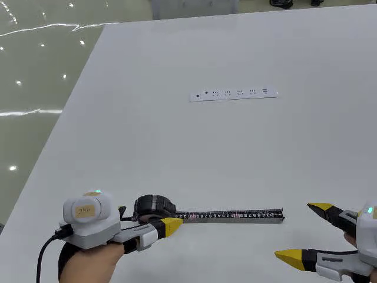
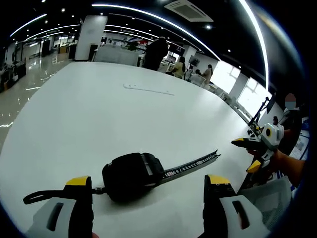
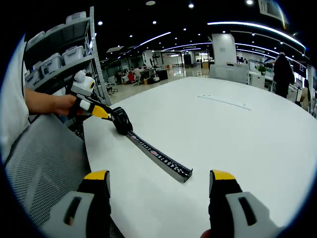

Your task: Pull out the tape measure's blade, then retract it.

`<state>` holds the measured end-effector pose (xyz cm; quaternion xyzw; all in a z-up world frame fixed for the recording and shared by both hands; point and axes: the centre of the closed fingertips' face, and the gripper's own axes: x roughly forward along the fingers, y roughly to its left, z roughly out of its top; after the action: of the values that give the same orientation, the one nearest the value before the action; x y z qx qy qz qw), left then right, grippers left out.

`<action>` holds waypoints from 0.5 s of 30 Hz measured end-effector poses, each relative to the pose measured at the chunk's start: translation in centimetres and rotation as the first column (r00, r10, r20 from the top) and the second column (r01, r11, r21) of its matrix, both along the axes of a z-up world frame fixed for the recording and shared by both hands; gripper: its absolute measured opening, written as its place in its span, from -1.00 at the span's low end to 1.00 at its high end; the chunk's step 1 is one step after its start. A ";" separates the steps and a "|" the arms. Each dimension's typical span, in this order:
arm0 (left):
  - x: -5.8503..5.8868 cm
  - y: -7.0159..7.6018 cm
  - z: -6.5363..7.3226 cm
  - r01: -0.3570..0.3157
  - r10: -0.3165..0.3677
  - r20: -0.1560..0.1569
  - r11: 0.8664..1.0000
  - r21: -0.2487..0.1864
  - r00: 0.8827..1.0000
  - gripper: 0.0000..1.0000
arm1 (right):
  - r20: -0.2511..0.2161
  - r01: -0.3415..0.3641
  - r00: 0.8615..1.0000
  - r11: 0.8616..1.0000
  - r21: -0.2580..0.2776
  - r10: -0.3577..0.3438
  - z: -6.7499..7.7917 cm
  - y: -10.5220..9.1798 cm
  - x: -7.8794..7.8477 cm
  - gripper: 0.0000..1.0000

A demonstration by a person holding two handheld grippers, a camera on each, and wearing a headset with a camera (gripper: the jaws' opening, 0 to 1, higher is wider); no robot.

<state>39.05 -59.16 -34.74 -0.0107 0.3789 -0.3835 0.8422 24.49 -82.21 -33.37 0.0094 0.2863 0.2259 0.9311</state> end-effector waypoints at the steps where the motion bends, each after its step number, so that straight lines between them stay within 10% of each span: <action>1: 0.1 -0.1 -0.1 -0.002 0.002 -0.003 1.000 -0.001 1.000 0.80 | 0.000 0.000 1.000 1.000 0.001 0.000 -0.1 0.0 0.0 0.66; 15: -0.4 -1.2 -0.6 0.029 -0.029 0.000 1.000 0.007 1.000 0.74 | -0.004 -0.013 1.000 1.000 0.001 0.013 -0.3 0.1 0.1 0.65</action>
<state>38.61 -60.32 -35.31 -0.0023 0.3803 -0.3944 0.8366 24.54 -82.13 -33.69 0.0084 0.2882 0.2320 0.9290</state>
